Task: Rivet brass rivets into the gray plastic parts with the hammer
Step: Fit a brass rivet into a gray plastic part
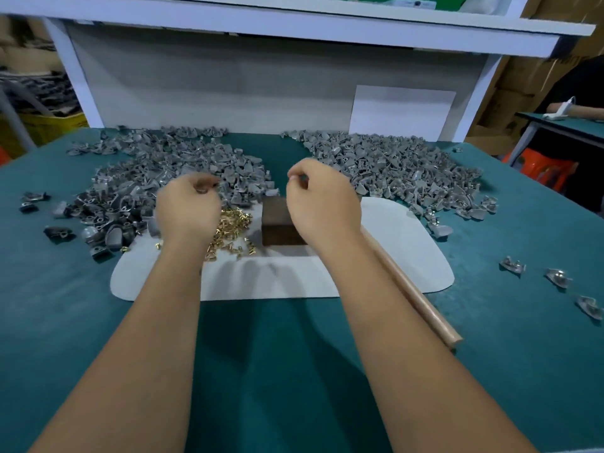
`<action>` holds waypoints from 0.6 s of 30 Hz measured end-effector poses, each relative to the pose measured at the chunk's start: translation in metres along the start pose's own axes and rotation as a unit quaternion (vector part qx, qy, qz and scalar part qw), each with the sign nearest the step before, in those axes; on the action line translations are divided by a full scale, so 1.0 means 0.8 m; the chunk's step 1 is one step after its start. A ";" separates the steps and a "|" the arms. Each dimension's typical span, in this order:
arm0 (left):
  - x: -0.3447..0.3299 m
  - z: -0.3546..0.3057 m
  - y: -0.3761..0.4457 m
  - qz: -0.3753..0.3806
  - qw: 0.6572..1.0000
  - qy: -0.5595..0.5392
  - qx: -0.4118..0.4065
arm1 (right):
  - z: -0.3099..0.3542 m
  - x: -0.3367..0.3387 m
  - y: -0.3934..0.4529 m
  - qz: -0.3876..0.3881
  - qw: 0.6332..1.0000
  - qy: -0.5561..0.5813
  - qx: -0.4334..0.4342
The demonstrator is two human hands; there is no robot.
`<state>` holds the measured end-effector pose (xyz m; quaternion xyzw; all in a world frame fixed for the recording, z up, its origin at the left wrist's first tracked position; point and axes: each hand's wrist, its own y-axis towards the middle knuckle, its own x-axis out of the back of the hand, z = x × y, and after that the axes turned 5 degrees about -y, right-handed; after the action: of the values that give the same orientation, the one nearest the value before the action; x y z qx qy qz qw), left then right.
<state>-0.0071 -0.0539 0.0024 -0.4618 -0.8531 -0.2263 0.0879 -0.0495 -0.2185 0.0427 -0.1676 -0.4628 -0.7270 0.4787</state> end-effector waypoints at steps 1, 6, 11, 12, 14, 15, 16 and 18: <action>0.006 0.005 0.003 -0.007 0.999 0.048 0.012 | 0.005 -0.006 -0.003 -0.011 1.000 0.007 0.006; 0.010 0.026 0.009 0.069 0.977 0.196 0.046 | 0.005 -0.037 -0.033 -0.034 0.994 -0.002 0.106; 0.006 0.029 0.012 0.061 0.974 0.220 -0.001 | 0.002 -0.047 -0.041 -0.021 0.981 -0.056 0.185; 0.006 0.030 0.013 0.058 0.976 0.211 -0.006 | 0.003 -0.048 -0.043 -0.010 0.979 -0.064 0.194; 0.006 0.032 0.014 0.046 0.979 0.197 -0.018 | 0.005 -0.051 -0.047 0.019 0.974 -0.089 0.209; 0.006 0.033 0.015 0.039 0.978 0.203 -0.027 | 0.007 -0.052 -0.049 0.033 0.970 -0.098 0.219; 0.005 0.033 0.015 0.040 0.974 0.218 -0.038 | 0.009 -0.052 -0.050 0.048 0.966 -0.102 0.232; 0.001 0.033 0.016 0.092 0.958 0.264 -0.069 | 0.015 -0.053 -0.053 0.081 0.955 -0.106 0.264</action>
<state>0.0044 -0.0351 -0.0171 -0.4673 -0.7356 -0.3895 0.2980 -0.0674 -0.1807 -0.0025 -0.1485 -0.6713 -0.5160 0.5109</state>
